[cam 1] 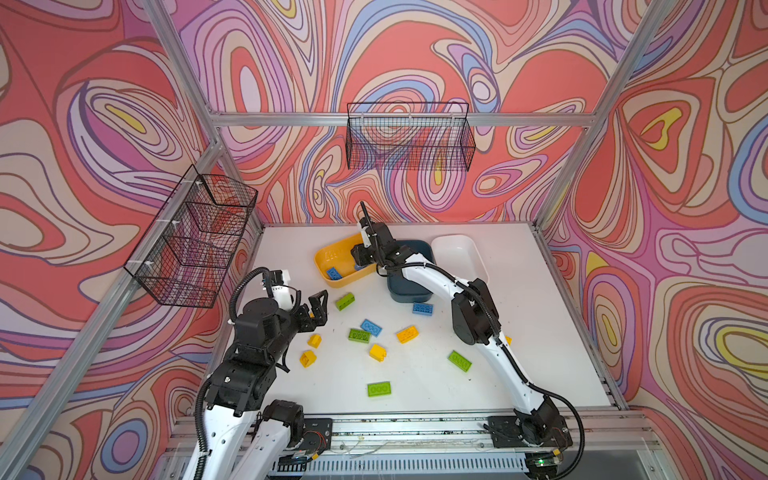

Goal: Sort the legos into containers by color

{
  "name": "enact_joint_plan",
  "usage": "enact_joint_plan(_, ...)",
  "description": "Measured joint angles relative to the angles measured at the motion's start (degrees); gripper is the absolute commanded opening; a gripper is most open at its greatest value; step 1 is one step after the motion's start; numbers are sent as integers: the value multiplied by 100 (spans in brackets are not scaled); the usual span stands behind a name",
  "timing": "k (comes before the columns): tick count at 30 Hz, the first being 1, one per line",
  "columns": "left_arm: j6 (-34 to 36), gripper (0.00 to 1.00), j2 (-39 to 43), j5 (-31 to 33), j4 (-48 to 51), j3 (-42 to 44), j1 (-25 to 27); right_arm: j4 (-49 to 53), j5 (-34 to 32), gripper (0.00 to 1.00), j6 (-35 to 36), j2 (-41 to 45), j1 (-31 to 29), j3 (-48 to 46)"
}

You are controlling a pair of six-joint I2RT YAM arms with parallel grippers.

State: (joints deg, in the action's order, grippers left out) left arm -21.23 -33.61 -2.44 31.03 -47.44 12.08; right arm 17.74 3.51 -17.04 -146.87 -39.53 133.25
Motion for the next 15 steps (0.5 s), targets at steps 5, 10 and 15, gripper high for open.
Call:
enact_joint_plan(5,-42,94,-297,-101,13,-13,4,-179,42,67,-22,120,-2,-254)
enact_joint_plan(10,-70,92,-1274,-70,352,-343,463,-686,111,68,-151,1233,55,-2055)
enact_joint_plan(15,-146,88,-2277,295,575,-761,1497,-1567,223,68,-455,3314,339,-4546)
